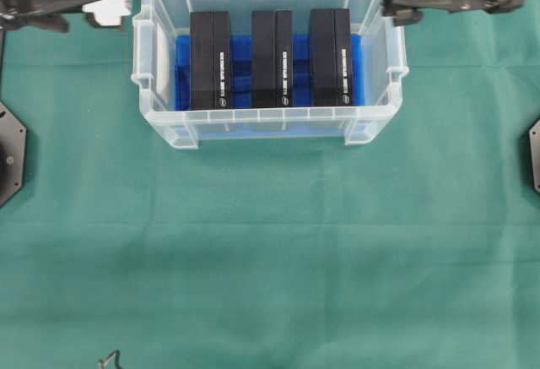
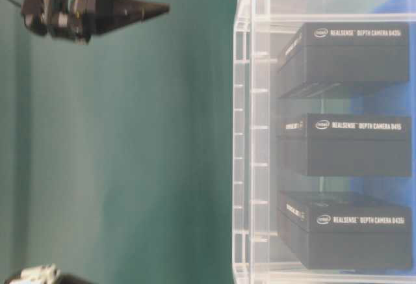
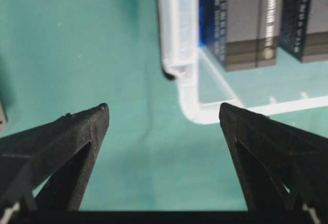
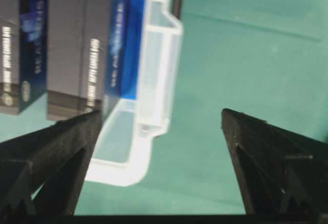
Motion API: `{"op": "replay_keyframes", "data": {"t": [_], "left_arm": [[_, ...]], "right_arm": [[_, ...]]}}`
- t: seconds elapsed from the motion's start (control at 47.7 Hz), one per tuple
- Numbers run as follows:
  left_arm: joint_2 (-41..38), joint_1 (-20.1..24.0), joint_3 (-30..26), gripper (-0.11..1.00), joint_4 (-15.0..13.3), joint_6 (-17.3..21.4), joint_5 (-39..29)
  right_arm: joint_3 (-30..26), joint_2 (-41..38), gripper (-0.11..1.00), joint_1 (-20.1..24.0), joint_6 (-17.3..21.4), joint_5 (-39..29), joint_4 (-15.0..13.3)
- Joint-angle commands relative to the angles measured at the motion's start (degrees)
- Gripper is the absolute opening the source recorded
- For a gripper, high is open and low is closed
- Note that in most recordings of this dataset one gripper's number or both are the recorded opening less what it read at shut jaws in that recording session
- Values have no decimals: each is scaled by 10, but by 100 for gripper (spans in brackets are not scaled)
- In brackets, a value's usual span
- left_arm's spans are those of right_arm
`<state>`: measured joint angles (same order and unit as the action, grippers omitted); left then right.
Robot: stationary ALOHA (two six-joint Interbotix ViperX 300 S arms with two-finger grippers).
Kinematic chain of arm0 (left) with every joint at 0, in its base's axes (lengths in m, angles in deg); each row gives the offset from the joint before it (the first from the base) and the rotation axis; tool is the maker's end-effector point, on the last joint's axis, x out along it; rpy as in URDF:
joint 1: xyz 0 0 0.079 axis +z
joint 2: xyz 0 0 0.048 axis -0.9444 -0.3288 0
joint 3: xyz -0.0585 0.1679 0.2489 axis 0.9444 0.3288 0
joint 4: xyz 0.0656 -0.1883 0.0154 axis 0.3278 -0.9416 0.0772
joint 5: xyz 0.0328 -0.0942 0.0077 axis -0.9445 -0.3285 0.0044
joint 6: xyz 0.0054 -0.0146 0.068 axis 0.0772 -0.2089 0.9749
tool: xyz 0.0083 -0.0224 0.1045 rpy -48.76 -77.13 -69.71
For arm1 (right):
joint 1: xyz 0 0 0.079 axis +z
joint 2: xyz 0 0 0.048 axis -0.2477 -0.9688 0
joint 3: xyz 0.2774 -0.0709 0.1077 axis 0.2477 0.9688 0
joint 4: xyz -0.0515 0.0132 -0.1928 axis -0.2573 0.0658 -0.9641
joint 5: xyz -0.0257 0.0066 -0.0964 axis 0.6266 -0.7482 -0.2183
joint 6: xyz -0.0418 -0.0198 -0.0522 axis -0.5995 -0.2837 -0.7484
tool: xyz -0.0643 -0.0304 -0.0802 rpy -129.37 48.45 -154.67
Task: Take the box out of the case with both arms.
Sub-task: 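Move both open grippers over the left and right black boxes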
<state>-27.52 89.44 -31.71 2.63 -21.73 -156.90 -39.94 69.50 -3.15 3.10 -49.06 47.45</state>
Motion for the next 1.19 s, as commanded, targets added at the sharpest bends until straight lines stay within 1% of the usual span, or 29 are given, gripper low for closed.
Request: {"op": "replay_keyframes", "data": {"t": [0.0, 0.105, 0.377, 0.607, 0.943, 1.173], "left_arm": [[-17, -4, -31, 89, 3, 0, 4], [-46, -8, -56, 89, 4, 1, 5], [-115, -13, -131, 89, 4, 32, 7], [-159, -20, -170, 89, 4, 51, 8], [-178, -30, -177, 89, 4, 51, 8], [-189, -35, -177, 89, 4, 49, 25]], "right_arm": [[-30, -10, 95, 5, 1, 4, -1], [-48, -26, 95, 7, 2, 9, 0], [-99, -75, 94, 17, -1, 20, 0], [-138, -112, 94, 24, -14, 28, 5], [-172, -142, 94, 31, -21, 28, 8], [-172, -144, 94, 33, -22, 27, 8]]}}
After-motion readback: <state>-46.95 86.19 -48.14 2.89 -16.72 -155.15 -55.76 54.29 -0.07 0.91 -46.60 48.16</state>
